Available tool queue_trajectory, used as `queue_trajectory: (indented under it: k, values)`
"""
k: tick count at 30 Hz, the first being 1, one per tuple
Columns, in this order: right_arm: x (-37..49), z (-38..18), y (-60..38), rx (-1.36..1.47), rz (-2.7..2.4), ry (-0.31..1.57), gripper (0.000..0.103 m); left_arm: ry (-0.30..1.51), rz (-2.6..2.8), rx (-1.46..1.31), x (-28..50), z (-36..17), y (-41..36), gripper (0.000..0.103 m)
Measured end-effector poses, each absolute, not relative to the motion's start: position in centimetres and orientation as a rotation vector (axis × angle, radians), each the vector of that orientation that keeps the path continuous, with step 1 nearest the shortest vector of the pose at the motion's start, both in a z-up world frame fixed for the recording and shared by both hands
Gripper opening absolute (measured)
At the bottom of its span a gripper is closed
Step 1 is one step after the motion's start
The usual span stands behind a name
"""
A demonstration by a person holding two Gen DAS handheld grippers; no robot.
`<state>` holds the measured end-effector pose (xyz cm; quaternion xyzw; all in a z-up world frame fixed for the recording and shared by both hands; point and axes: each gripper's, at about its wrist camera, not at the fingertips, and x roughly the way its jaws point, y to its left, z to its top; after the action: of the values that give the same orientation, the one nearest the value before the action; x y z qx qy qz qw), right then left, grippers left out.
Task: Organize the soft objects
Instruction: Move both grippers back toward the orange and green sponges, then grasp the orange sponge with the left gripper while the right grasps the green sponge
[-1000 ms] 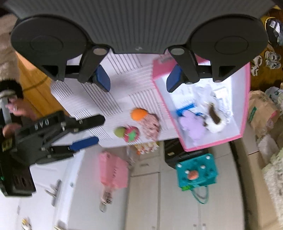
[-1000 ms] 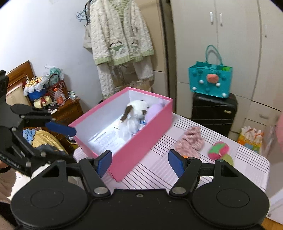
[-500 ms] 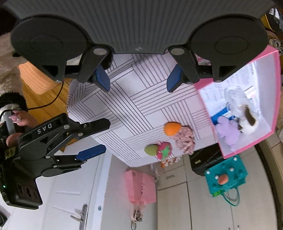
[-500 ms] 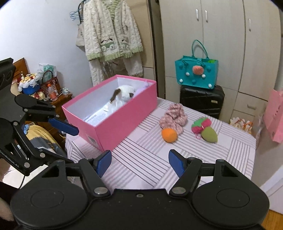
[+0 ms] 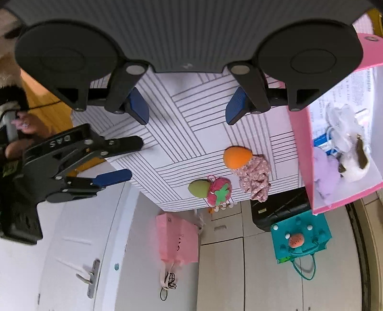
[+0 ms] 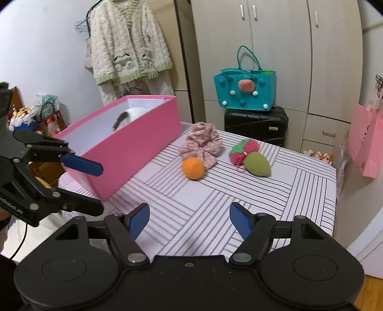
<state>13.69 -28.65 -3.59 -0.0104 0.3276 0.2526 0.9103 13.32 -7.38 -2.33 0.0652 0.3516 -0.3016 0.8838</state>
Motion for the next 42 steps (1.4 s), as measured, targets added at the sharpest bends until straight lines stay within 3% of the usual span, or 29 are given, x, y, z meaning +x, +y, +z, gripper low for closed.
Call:
queue_trajectory:
  k: [9, 20, 28, 35, 37, 38, 39, 40, 41, 42]
  values:
    - [18.1, -7.4, -30.9, -0.02, 0.372, 0.551, 0.079, 0.681, -0.519, 0.101, 17.0, -6.0, -9.3, 0.07]
    - [25.8, -10.5, -32.3, 0.085, 0.456, 0.645, 0.079, 0.603, -0.399, 0.106, 21.7, -9.2, -11.3, 0.07]
    - [28.9, -12.2, -29.9, -0.177, 0.415, 0.604, 0.079, 0.64, -0.293, 0.119, 25.4, -11.2, -12.7, 0.07]
    - [30.6, -12.0, -30.2, -0.141, 0.455, 0.584, 0.08, 0.631, -0.245, 0.122, 26.3, -11.7, -13.1, 0.07]
    - [31.4, -12.0, -30.3, -0.119, 0.465, 0.592, 0.08, 0.636, -0.239, 0.121, 26.4, -11.9, -13.0, 0.067]
    - [31.6, -12.1, -30.3, -0.108, 0.472, 0.594, 0.08, 0.644, -0.235, 0.115, 26.4, -12.0, -13.0, 0.06]
    - [31.7, -12.2, -30.4, -0.1, 0.48, 0.597, 0.079, 0.652, -0.233, 0.104, 26.5, -12.0, -12.8, 0.052]
    - [31.7, -12.3, -30.3, -0.096, 0.49, 0.602, 0.076, 0.653, -0.221, 0.101, 26.5, -12.0, -12.7, 0.05]
    - [31.6, -12.3, -30.3, -0.094, 0.496, 0.604, 0.055, 0.65, -0.221, 0.098, 26.4, -12.0, -12.6, 0.048]
    - [31.4, -12.2, -30.3, -0.094, 0.492, 0.609, 0.049, 0.653, -0.228, 0.085, 26.3, -11.9, -12.4, 0.046]
